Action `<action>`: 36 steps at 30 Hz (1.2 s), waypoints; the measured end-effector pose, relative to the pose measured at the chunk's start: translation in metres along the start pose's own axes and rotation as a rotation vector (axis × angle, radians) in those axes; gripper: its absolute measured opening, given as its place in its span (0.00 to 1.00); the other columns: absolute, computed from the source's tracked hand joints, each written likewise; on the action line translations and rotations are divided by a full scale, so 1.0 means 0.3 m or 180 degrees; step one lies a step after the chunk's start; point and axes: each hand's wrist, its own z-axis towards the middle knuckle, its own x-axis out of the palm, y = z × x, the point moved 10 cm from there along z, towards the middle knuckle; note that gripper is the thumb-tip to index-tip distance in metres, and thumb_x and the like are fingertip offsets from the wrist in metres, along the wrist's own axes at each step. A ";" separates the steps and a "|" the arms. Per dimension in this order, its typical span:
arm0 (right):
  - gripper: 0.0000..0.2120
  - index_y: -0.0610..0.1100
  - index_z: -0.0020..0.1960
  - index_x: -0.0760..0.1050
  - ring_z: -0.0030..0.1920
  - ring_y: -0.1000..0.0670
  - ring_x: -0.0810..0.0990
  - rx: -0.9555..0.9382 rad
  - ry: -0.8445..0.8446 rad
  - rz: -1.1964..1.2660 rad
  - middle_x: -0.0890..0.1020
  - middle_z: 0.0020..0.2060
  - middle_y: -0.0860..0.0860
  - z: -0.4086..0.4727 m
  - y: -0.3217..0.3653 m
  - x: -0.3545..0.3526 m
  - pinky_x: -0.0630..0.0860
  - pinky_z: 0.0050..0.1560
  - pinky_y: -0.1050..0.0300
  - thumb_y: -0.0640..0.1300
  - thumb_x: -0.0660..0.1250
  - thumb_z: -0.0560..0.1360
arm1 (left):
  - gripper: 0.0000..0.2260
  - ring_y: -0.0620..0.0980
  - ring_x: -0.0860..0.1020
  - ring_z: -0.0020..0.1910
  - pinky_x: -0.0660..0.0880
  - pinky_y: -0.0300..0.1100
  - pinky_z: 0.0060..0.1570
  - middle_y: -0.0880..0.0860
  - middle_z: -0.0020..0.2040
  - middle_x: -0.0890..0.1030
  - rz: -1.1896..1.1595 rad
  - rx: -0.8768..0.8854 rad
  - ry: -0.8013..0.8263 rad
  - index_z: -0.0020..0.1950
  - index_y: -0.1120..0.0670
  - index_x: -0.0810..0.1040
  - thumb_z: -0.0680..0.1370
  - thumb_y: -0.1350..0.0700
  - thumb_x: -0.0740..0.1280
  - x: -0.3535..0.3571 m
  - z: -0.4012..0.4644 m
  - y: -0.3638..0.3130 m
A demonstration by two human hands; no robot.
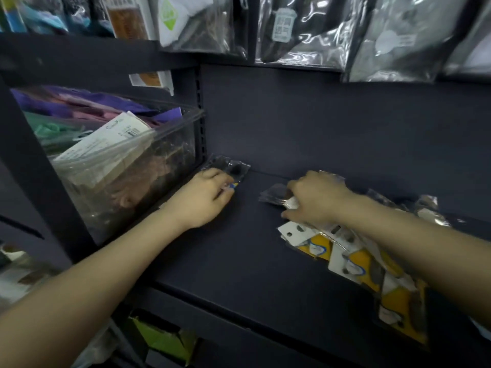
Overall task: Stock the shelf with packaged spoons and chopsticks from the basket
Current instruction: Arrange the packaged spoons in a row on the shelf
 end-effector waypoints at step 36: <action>0.14 0.44 0.35 0.69 0.15 0.61 0.68 0.0354 -0.0473 0.5065 0.70 0.27 0.49 0.071 0.473 -0.061 0.60 0.18 0.69 0.43 0.58 0.80 | 0.07 0.46 0.76 0.20 0.69 0.32 0.19 0.49 0.26 0.79 -0.3450 -0.1676 -0.0593 0.52 0.53 0.74 0.80 0.61 0.57 -0.141 -0.648 0.139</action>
